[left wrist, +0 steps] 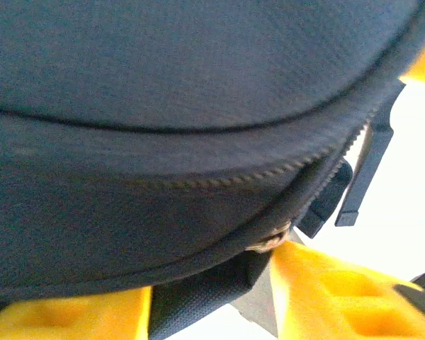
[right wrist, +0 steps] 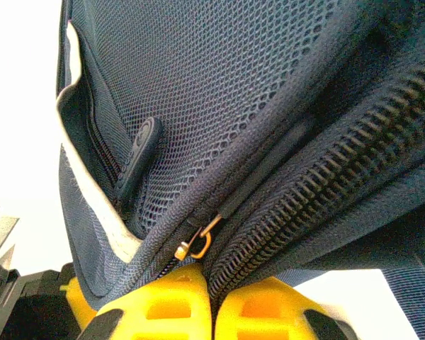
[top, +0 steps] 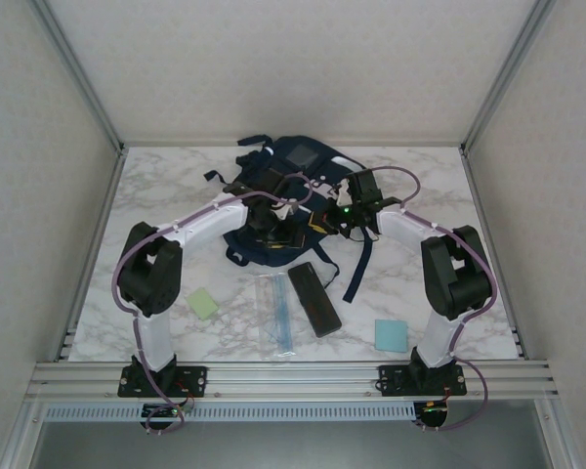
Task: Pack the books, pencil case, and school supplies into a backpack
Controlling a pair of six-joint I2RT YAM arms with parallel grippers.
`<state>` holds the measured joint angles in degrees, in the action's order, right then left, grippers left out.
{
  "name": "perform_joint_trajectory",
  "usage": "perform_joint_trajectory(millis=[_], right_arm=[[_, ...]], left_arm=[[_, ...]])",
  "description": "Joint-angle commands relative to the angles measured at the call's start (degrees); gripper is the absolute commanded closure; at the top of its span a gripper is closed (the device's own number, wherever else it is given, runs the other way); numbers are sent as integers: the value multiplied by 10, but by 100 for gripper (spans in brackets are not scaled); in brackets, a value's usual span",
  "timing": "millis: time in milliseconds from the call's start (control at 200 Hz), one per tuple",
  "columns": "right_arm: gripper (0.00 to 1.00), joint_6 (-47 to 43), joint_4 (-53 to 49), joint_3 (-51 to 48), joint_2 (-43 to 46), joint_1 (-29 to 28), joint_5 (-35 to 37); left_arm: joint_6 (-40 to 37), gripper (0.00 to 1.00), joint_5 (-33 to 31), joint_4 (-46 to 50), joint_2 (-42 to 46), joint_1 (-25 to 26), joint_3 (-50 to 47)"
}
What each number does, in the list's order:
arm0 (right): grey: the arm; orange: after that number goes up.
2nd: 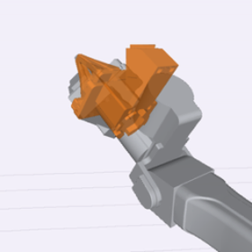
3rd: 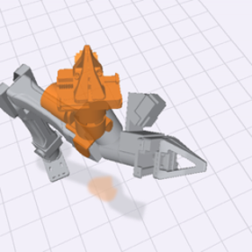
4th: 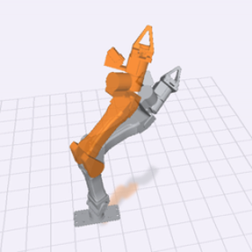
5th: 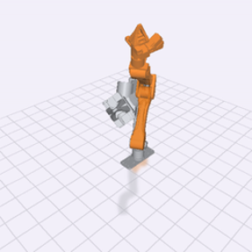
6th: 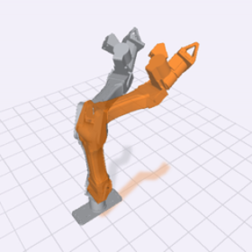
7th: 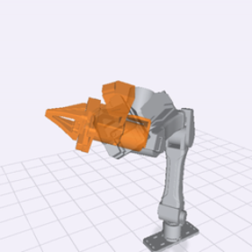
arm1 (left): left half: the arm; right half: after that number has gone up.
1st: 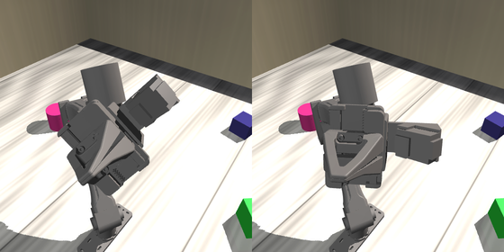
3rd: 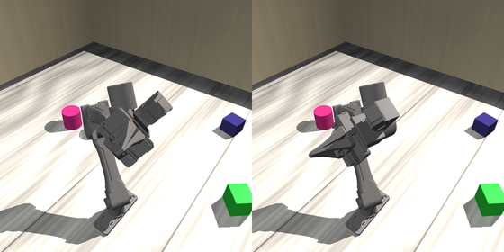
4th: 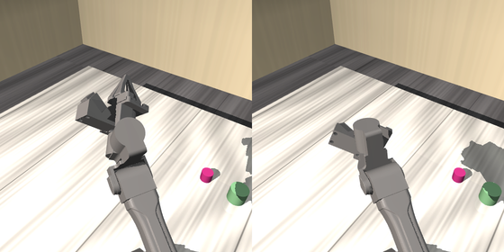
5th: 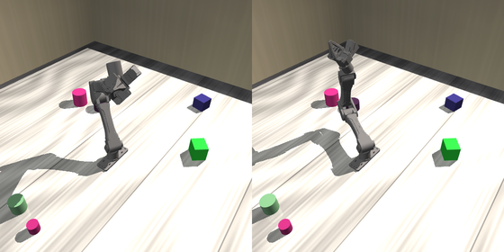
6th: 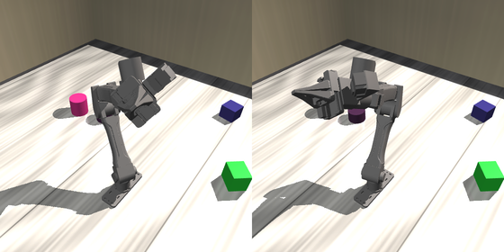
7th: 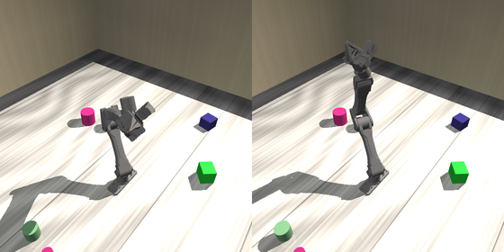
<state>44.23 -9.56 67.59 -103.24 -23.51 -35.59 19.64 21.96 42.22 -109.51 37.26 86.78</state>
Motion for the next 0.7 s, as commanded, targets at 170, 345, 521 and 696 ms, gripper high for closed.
perform_joint_trajectory(millis=[170, 345, 521, 696], right_arm=[[100, -3, 66, 35, -6, -13, -40], [100, -6, 63, 31, -3, -13, -38], [100, -11, 60, 21, 1, -13, -38], [100, -18, 52, 16, 4, -13, -37]], left_arm=[[-16, 73, -10, 1, -2, 21, 6], [-1, 88, -44, -19, -7, 16, 21], [7, 90, -54, -24, -8, 8, 45], [13, 73, -68, -24, -15, -8, 53]])
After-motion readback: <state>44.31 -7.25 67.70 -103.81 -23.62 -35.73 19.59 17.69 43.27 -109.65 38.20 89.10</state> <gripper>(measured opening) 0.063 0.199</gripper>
